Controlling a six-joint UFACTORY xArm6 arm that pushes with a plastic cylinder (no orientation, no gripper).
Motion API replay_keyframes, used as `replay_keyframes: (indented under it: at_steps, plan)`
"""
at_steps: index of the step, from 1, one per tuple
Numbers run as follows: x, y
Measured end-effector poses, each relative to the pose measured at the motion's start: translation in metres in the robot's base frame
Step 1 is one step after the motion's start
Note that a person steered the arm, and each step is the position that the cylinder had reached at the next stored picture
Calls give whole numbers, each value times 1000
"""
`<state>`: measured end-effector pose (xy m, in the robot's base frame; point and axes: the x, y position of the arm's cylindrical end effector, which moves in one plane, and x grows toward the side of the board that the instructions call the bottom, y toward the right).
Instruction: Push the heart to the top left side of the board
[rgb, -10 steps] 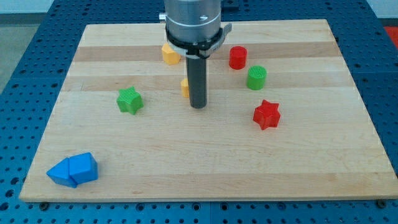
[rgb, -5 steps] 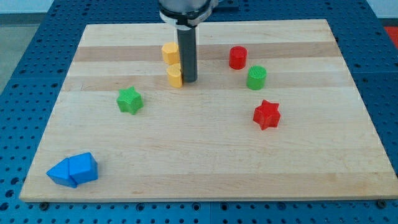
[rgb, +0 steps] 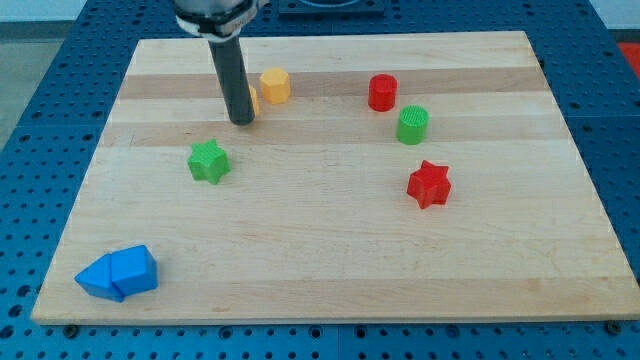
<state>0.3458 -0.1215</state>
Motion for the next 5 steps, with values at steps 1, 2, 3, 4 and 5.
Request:
replay_keyframes:
  at_steps: [1, 2, 3, 4, 5]
  plan:
    - [-31, 7]
    - [-55, 18]
    - [-63, 32]
    - [-69, 21]
    - [-73, -15]
